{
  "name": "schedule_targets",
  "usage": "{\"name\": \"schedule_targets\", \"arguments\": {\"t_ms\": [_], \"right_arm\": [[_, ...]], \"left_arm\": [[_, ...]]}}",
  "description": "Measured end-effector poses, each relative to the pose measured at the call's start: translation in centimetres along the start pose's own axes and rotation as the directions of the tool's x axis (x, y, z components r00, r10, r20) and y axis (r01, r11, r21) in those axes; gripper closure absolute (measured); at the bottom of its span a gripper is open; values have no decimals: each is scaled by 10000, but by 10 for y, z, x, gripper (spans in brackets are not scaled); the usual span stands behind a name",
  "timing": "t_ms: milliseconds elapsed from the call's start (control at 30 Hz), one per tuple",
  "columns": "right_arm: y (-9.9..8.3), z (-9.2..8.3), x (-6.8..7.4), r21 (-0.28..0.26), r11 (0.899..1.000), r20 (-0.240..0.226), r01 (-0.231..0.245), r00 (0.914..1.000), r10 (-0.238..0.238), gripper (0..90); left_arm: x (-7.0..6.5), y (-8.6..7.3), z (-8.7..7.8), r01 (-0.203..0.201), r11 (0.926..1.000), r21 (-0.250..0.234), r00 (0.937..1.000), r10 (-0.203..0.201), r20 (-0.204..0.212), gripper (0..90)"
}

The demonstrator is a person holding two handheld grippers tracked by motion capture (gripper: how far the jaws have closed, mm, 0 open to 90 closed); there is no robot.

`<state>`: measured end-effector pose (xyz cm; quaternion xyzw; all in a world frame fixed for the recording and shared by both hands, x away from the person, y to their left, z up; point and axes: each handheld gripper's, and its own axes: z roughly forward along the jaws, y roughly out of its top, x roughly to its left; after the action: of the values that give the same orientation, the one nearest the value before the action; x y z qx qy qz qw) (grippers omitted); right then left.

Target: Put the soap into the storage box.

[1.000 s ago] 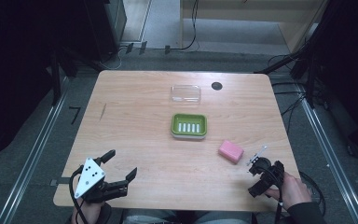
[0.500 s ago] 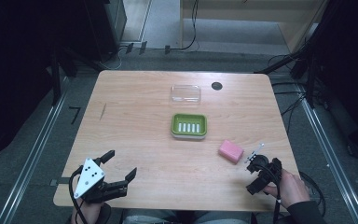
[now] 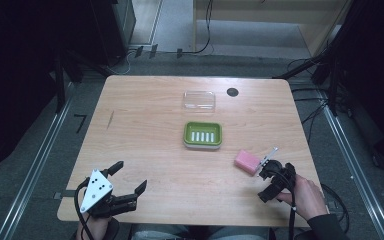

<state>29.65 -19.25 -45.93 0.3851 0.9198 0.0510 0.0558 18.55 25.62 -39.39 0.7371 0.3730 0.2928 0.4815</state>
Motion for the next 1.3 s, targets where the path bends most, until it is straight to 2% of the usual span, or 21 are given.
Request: {"name": "schedule_targets", "arguments": {"t_ms": [467,667,933,1167,1300], "right_arm": [[19,1,-4,-323,9993,-77,199,9998,-202,70],[25,0,-7,-415,9991,-127,94,9999,-100,70],[35,0,-10,-650,9974,-207,307,9993,-322,70],[45,2,-15,-603,9970,-260,481,9984,-497,70],[49,3,-15,-561,9975,-270,423,9987,-439,71]], "left_arm": [[0,0,0,-53,10000,48,10000,53,12,139],[0,0,0,-56,10000,60,10000,56,18,139],[-1,0,1,-53,10000,81,10000,53,21,139],[-1,0,1,-53,9999,92,10000,53,28,139],[0,0,0,-59,9999,90,10000,59,27,139]]}}
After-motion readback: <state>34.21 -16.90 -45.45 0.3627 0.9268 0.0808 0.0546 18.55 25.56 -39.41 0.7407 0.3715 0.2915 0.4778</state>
